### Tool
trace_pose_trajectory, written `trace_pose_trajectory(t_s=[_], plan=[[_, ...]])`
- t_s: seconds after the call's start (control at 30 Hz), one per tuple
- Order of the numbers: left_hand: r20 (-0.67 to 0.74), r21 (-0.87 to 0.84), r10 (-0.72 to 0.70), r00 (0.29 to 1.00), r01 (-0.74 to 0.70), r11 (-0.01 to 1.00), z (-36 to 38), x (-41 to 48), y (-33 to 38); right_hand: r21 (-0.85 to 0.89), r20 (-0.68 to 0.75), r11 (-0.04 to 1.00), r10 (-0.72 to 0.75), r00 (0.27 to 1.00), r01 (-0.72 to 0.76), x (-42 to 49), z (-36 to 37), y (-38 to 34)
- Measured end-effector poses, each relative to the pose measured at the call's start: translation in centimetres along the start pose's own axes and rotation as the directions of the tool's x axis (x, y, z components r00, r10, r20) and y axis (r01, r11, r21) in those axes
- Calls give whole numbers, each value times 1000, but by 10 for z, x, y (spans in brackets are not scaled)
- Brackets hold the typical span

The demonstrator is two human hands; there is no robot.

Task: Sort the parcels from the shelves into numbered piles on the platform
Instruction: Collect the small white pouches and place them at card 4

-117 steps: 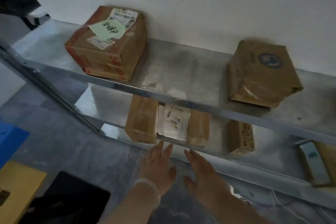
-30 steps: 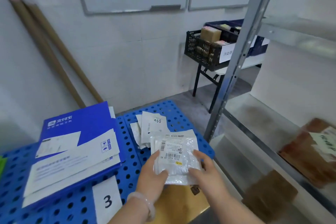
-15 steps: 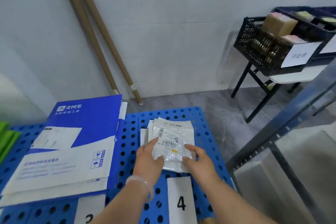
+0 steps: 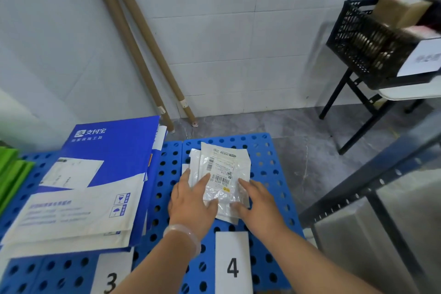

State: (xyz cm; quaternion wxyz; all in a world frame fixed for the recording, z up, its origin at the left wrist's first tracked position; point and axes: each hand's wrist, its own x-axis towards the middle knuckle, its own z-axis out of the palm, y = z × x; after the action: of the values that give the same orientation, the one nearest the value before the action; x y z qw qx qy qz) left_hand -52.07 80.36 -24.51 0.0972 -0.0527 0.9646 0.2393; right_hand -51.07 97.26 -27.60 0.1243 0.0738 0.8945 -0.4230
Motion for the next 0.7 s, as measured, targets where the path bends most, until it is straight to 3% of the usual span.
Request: trace_pose_trajectory(t_s=[0.17, 0.4, 0.6, 0.7], plan=[[28, 120, 129, 991, -131, 984, -2, -13, -1, -120, 22, 992, -24, 999, 27, -29, -7, -7], [107, 201, 386, 916, -401, 894, -11, -36, -5, -283, -126, 959, -21, 992, -16, -94, -4, -17], [222, 216, 659, 718, -696, 685, -19, -88, -9, -319, -297, 932, 74, 952, -172, -188, 27, -30], [284, 194, 760, 585, -811, 552, -17, -121, -14, -308, -422, 898, 168, 891, -315, -237, 55, -30]])
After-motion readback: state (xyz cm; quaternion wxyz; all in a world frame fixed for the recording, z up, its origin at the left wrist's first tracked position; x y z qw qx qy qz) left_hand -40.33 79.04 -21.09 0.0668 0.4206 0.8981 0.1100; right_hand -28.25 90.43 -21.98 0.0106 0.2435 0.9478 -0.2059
